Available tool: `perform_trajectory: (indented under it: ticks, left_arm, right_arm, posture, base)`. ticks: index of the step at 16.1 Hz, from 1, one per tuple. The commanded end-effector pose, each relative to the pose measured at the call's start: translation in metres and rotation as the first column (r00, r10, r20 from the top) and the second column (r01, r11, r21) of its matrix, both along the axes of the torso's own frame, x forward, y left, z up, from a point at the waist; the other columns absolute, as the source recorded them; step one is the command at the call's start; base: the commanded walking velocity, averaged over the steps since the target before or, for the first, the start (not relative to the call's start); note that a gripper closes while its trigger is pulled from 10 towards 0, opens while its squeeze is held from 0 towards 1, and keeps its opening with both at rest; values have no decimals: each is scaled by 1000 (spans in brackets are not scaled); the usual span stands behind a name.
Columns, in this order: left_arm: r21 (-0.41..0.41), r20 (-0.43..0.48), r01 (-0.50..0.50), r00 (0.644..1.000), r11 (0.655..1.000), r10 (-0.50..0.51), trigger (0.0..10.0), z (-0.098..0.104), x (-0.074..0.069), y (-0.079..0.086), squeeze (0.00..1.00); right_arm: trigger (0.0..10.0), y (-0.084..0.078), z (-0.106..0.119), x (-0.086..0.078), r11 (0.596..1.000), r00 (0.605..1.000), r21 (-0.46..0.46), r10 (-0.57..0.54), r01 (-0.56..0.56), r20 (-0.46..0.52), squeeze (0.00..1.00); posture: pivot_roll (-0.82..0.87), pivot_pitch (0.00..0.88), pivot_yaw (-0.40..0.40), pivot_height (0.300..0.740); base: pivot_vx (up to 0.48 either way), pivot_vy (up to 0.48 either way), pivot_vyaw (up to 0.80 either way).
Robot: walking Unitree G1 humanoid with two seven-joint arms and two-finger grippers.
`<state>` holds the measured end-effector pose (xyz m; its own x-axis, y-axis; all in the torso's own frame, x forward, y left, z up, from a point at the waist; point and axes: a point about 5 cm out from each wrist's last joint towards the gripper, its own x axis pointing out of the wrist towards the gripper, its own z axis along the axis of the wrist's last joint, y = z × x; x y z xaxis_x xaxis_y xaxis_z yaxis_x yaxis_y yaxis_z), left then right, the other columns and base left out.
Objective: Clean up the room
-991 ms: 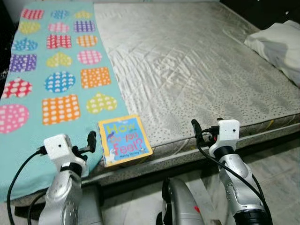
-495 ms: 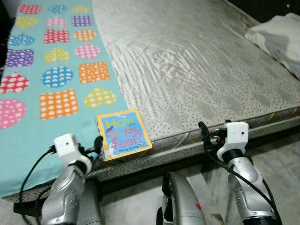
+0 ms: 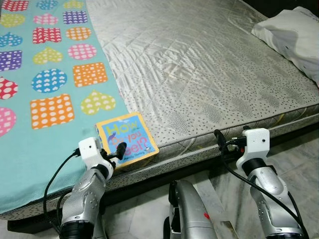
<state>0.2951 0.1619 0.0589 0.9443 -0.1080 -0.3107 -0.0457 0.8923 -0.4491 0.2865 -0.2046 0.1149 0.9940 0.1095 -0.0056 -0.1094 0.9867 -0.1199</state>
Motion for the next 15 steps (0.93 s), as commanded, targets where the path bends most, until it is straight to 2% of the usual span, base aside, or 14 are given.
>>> perform_trajectory:
  ticks: [1, 4, 10, 13, 15]
  left_arm:
    - [-4, -49, 11, 999, 1000, -11, 10000, -10, -5, -5, 0]
    - [-8, -48, -15, 999, 1000, 14, 10000, -11, -6, -2, 0]
    - [-27, -68, -115, 991, 993, 113, 10000, -12, -11, 19, 0]
    - [-26, -75, -127, 989, 992, 125, 10000, -12, -11, 23, 0]
    - [-39, -100, -102, 990, 994, 97, 10000, -18, -6, 24, 0]
  right_arm:
    - [10000, -6, 2, -3, 1000, 1000, -11, -7, 7, 2, 0]
    - [10000, -6, 2, -2, 1000, 1000, -14, -5, 4, -2, 0]
    - [10000, -3, 5, 3, 1000, 1000, -12, 1, -1, 8, 0]
    - [10000, -3, 5, 3, 1000, 1000, -10, 0, 0, 10, 0]
    - [10000, -1, 7, 4, 1000, 1000, -9, 2, -2, 17, 0]
  posture:
    - [-169, 194, -125, 540]
    - [-164, 185, -127, 540]
    - [-160, 176, -125, 540]
    - [-159, 175, -125, 540]
    - [-164, 171, -127, 540]
  base:
    - [0, 0, 0]
    - [0, 0, 0]
    - [0, 0, 0]
    - [0, 0, 0]
    - [0, 0, 0]
